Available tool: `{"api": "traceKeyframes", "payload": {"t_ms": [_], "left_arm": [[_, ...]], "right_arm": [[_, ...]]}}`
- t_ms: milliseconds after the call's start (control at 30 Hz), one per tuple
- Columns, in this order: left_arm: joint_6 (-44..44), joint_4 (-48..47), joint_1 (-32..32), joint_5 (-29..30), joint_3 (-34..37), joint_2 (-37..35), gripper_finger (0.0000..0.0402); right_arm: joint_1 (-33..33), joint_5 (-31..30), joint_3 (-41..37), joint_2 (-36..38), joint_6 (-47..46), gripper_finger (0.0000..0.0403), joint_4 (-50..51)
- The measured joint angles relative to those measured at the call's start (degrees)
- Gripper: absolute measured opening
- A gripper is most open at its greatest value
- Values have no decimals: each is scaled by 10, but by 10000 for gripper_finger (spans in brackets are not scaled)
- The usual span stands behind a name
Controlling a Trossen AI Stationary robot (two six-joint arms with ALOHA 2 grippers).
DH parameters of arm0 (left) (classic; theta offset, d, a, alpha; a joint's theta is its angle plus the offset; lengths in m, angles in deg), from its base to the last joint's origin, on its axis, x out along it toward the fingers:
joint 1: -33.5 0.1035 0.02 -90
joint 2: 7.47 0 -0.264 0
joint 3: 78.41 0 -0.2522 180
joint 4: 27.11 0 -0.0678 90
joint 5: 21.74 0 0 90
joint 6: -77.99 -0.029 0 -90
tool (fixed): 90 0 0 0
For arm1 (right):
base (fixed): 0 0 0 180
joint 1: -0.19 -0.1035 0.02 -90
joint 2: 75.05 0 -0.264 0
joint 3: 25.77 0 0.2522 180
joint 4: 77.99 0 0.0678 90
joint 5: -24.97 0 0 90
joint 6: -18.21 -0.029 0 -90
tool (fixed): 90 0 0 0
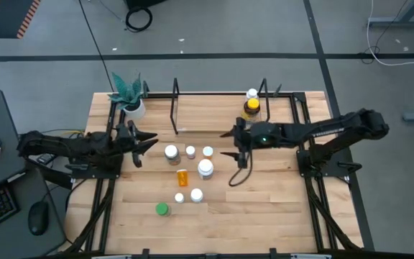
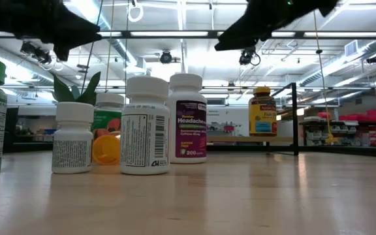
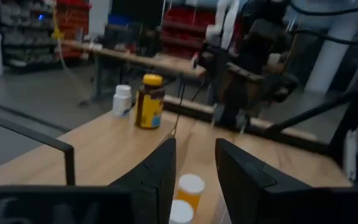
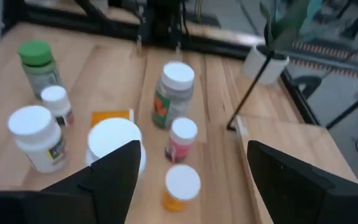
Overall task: Pick and place medicine bottles onto shelf by color
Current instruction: Put the white-green pill bottle on the shelf
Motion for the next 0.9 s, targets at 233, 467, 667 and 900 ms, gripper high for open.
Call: {"api": "traceKeyframes", "payload": {"t_ms": [233,467,667,900], "left_arm": [[24,-132,12,-6,-95,101,106],[36,-272,20,-6,-180,213,167],[36,-392,20,-57,-266,299,239],[33,-495,36,-100,-352,396,275]], "right_arm": [[-19,-25,-98,13,17,299,-145],[-12,-40,-108,13,29,299,-148],[-14,-19,-108,12,28,299,-129],[-15,0,-108,11,23,299,-131]]}}
